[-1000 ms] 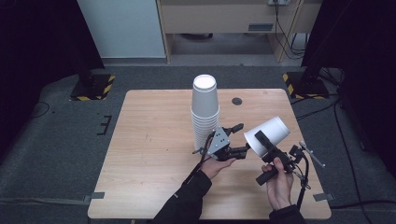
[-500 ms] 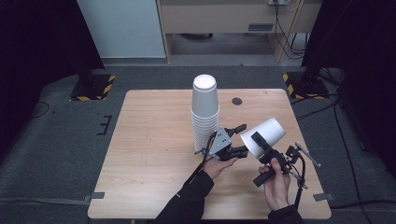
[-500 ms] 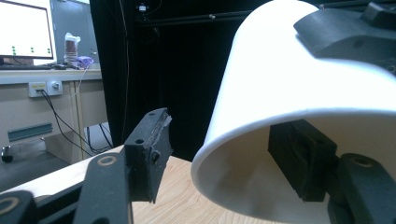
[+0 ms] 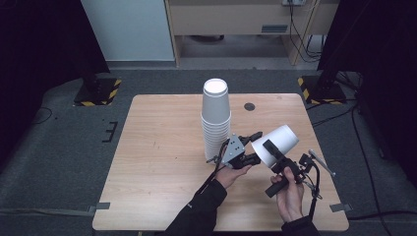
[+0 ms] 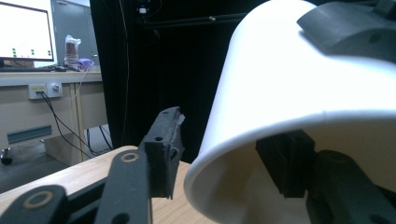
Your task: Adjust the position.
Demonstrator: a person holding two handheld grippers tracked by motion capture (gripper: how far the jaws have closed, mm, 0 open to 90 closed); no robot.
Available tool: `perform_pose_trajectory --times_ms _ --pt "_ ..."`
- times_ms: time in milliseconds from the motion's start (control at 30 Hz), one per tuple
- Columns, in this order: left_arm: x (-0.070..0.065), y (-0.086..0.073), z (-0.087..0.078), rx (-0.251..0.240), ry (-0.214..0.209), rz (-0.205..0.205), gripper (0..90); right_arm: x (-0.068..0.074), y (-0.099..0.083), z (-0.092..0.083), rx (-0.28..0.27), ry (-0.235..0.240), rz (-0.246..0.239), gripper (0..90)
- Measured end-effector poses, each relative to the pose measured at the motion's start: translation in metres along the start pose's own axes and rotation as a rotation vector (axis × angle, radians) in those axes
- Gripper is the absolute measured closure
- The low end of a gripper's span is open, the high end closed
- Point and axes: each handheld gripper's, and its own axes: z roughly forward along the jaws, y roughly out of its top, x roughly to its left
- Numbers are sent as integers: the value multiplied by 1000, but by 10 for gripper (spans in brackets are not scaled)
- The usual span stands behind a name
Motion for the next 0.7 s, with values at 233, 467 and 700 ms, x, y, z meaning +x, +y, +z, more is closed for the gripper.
perform_pose_trajectory --times_ms 233,467,700 --pt "-2 -1 0 -2 3 3 593 -2 -2 1 7 -1 23 152" --pt "1 -3 -1 -4 17 0 682 -4 -2 1 12 -4 38 151" --pt "2 -4 -3 -7 37 6 766 -7 -2 2 11 6 54 148"
